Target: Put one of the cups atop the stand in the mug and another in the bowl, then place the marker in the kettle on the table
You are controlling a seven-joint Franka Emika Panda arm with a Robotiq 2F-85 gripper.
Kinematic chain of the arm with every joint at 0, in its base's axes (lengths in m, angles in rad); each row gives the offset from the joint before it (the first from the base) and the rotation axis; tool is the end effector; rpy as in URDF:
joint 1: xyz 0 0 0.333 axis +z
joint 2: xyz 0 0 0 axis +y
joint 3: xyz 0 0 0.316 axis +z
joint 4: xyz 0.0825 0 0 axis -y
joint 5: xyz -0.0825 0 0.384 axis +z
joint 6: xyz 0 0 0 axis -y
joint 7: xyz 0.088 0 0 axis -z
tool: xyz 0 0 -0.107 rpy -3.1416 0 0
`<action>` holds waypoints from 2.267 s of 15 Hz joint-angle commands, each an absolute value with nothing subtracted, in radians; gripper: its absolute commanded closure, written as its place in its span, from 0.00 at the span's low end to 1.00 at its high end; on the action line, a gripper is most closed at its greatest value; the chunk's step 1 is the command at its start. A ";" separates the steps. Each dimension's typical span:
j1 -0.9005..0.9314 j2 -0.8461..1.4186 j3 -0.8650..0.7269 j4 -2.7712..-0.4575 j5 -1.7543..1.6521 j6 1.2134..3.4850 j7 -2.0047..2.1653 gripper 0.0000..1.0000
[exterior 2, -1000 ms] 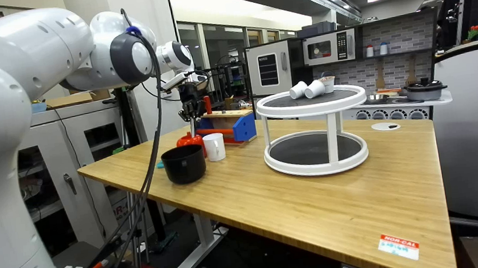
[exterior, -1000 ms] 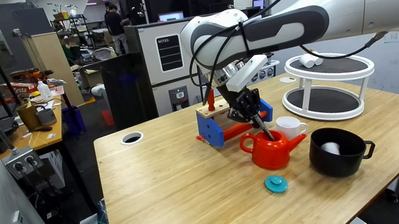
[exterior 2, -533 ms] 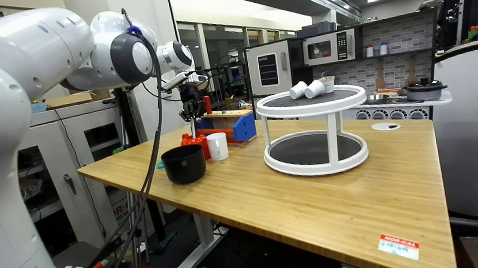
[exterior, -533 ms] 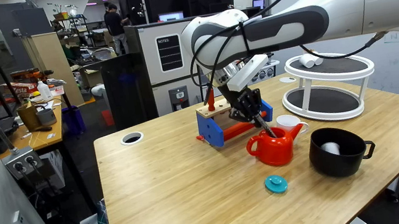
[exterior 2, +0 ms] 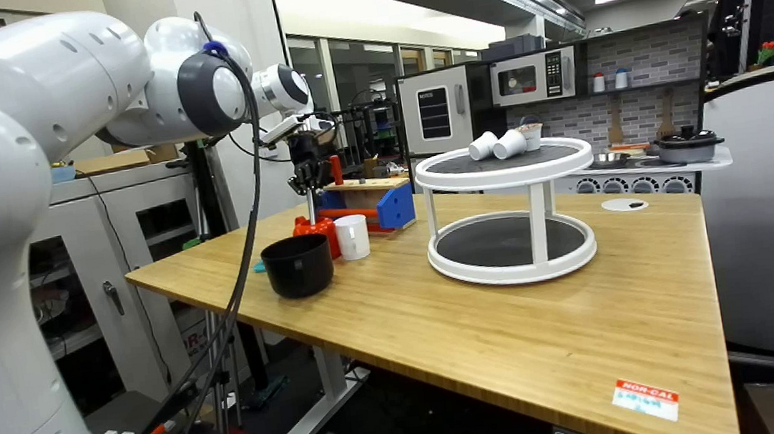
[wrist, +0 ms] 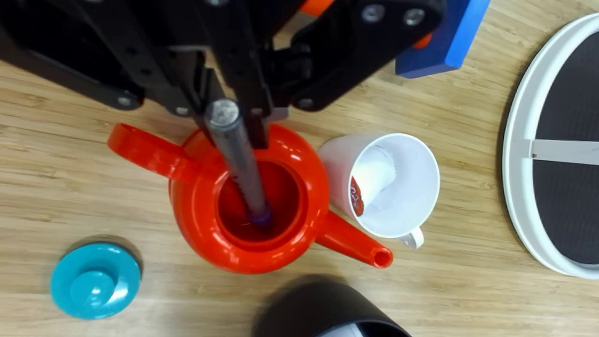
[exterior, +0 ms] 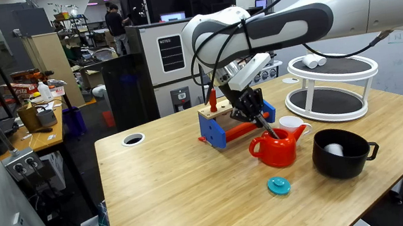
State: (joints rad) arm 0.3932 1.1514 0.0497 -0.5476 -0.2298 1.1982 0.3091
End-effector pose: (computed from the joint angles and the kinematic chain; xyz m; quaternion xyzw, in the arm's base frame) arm 0.6887 0.2717 0.2854 0.9639 0.0419 -0.1978 0.1730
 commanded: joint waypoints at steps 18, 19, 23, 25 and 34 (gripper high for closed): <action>0.529 1.053 0.020 -0.559 -0.350 1.139 0.302 0.96; 0.535 1.048 0.018 -0.556 -0.363 1.141 0.302 0.96; 0.562 1.024 0.019 -0.551 -0.416 1.147 0.301 0.96; 0.573 1.017 0.023 -0.551 -0.430 1.149 0.301 0.96; 0.686 1.013 0.077 -0.547 -0.451 1.229 0.086 0.96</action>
State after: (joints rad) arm 0.6599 1.0263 0.0708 -0.5344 -0.4225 1.2019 0.1738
